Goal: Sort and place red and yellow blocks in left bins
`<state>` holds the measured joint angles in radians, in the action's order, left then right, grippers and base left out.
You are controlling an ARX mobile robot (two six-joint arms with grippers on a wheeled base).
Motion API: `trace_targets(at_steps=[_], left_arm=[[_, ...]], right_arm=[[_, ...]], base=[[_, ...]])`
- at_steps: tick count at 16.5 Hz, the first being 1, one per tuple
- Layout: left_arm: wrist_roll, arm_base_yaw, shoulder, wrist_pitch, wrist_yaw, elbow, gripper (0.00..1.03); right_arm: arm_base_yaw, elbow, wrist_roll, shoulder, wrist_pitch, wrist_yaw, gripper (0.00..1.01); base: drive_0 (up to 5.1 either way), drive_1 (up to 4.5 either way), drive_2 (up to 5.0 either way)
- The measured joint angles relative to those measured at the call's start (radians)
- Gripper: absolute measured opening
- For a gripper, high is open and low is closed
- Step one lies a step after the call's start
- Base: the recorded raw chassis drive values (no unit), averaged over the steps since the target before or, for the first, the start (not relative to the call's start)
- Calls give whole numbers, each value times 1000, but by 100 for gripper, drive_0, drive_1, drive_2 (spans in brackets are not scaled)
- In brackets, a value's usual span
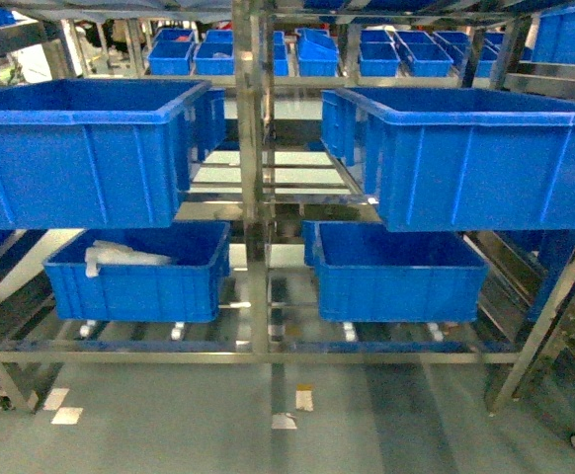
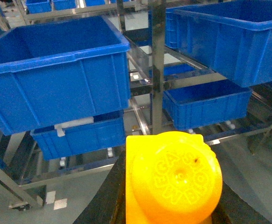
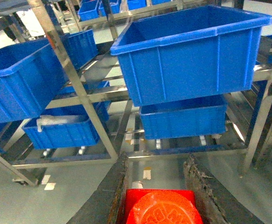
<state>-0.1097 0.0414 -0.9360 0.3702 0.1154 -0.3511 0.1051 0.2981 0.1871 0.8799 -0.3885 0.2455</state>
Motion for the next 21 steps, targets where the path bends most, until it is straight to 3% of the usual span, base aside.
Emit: trace_targets(at_steps=[21], left_arm=[[0, -1, 0, 0, -2, -1, 27]], right_arm=[[0, 2, 0, -4, -1, 5, 29]], base=[[-487, 259, 259]])
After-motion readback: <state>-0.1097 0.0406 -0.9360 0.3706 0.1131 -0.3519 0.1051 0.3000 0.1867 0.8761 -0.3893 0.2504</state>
